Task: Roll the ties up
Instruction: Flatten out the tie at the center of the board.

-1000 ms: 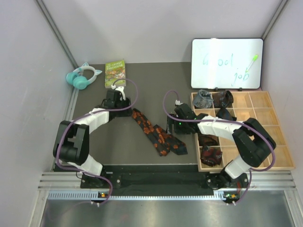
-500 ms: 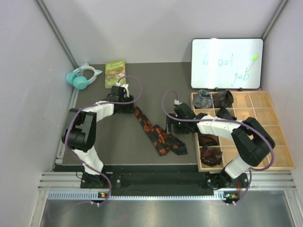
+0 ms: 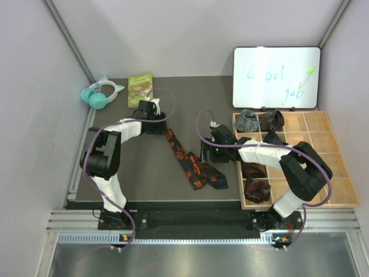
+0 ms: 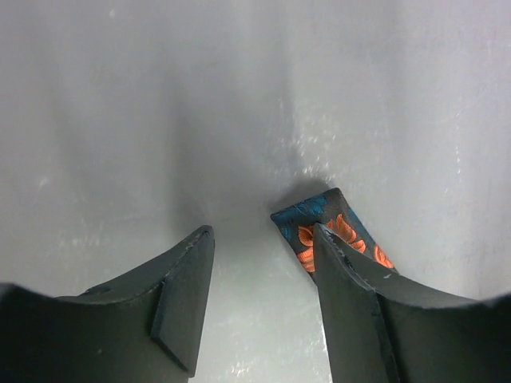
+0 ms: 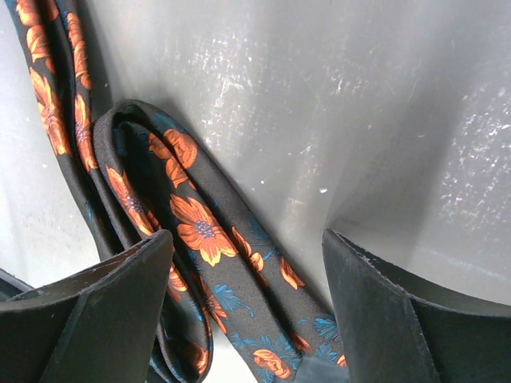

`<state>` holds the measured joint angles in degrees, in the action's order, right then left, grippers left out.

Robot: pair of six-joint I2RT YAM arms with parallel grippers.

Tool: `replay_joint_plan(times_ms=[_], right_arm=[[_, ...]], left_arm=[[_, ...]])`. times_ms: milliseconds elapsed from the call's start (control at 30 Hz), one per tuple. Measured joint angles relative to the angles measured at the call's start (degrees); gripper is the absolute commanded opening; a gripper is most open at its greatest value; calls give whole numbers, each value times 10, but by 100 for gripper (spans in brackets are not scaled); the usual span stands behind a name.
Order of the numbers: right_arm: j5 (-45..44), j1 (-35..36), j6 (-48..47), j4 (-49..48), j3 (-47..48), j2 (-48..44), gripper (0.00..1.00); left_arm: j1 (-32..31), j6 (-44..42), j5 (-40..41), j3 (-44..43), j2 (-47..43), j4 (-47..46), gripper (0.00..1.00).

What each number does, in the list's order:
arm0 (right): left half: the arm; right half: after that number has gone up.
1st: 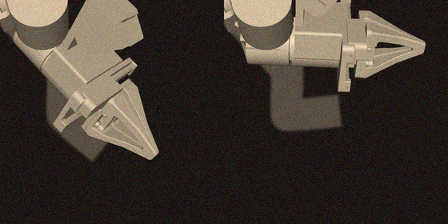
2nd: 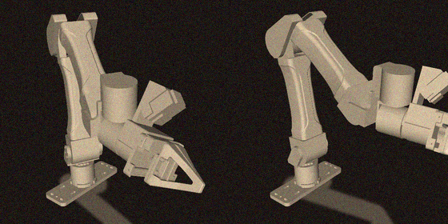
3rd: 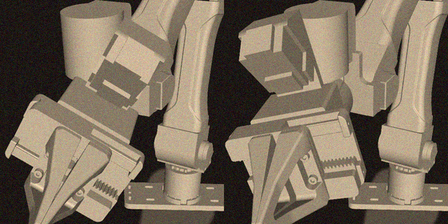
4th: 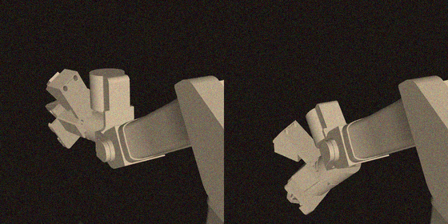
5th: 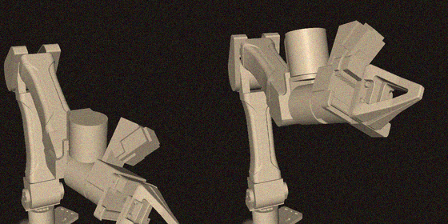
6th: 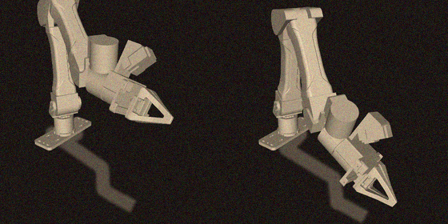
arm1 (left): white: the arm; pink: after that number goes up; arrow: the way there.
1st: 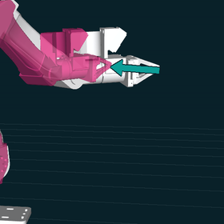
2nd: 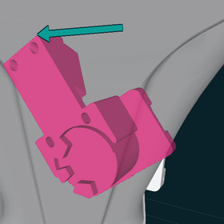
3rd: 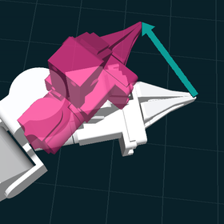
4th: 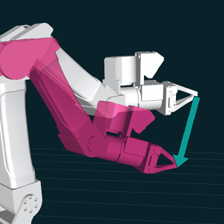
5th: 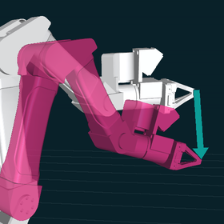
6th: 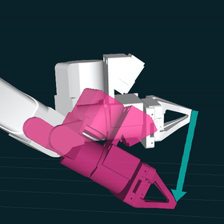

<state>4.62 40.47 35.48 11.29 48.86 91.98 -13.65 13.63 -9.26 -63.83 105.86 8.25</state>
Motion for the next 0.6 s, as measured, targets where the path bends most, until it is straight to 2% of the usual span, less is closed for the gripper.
replay_joint_plan(times_ms=[367,400,467,600], right_arm=[[20,-4,-5,-10,0,4,76],[23,-5,-5,-10,0,4,76],[27,-7,-5,-11,0,4,76],[34,-11,-5,-13,-1,4,75]], left_arm=[[-26,-1,9,-54,38,23,46],[-28,-1,12,-57,41,25,38],[-32,-1,16,-68,47,32,29],[-40,-3,19,-92,65,49,26]])
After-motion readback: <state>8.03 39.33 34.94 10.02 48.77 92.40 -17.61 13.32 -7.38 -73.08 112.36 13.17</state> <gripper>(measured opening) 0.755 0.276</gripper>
